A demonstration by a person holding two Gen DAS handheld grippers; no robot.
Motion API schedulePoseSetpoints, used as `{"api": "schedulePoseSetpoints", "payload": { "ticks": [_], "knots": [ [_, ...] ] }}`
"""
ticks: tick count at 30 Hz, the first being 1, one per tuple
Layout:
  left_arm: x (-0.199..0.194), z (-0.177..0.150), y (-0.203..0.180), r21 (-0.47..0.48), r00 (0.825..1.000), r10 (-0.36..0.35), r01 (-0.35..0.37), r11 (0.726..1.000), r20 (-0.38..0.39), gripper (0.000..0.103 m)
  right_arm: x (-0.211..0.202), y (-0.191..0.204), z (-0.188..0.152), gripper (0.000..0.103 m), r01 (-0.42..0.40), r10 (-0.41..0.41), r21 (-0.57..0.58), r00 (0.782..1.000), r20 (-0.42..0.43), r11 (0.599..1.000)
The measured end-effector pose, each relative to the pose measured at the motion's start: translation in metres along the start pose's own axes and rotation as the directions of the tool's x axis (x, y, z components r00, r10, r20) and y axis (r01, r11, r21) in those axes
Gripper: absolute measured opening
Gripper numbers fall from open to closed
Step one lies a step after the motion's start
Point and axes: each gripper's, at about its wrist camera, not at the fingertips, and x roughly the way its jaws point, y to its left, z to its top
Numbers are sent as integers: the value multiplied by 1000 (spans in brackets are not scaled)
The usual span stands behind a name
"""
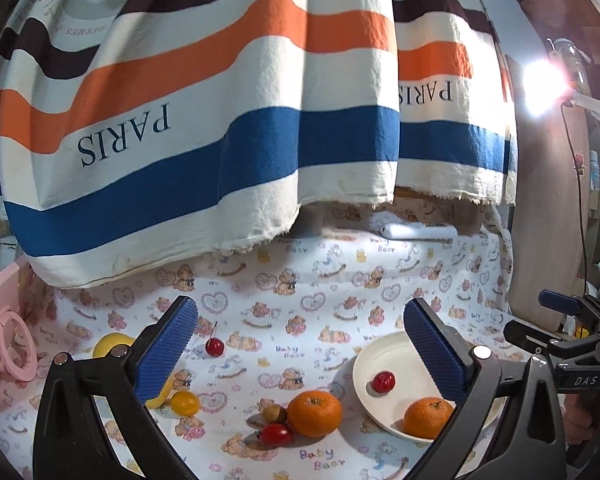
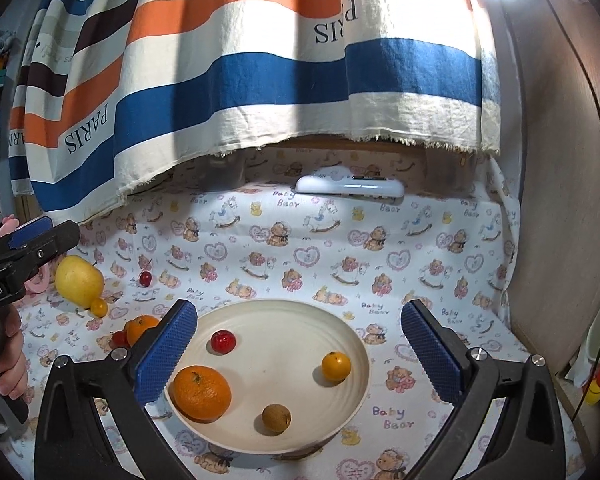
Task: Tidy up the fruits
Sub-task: 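Move the open left gripper to the large tangerine on the cloth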
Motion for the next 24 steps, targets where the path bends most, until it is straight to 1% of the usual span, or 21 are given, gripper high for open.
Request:
{"api": "schedulePoseSetpoints", "payload": {
  "ticks": [2,4,6,8,10,12,14,15,17,19,21,23,24],
  "knots": [
    [1,-2,-3,30,1000,23,-23,999,22,102,-1,-1,0,102,13,-13,2,1000,13,1000],
    [5,-3,-5,65,1000,11,-11,998,10,102,-2,-3,0,102,19,-19,10,999,38,1000],
    [9,-6,-7,69,1000,0,1,998,-9,102,-1,-6,-1,102,-1,0,16,998,62,1000],
    [14,-9,-8,67,999,4,-1,998,-35,102,2,-10,-2,102,-36,34,30,998,53,999],
    [19,-11,-8,56,998,-10,14,998,-66,102,6,-15,-3,102,-75,73,68,997,35,995],
    [24,-14,-5,31,995,-17,20,999,-100,102,7,-18,-4,102,-61,59,91,998,30,994],
    [30,-17,-2,13,990,-10,12,1000,-138,102,7,-19,-4,102,-36,33,82,999,34,996],
    [32,-19,0,10,988,-7,9,1000,-154,102,7,-19,-4,102,-14,11,74,999,40,997],
    [37,-23,1,13,985,-7,9,1000,-171,102,7,-19,-4,102,4,-7,67,999,48,998],
    [41,-27,2,20,983,4,-1,1000,-181,102,8,-19,-4,102,4,-6,61,999,37,998],
    [45,-29,3,22,978,10,-6,1000,-209,102,10,-19,-4,102,-10,10,62,1000,15,998],
    [49,-30,3,15,971,-5,8,1000,-239,94,13,-20,-5,102,-37,38,72,999,-10,997],
    [51,-31,3,17,966,-10,15,1000,-259,83,14,-20,-6,102,-48,50,78,999,-21,996]
  ]
}}
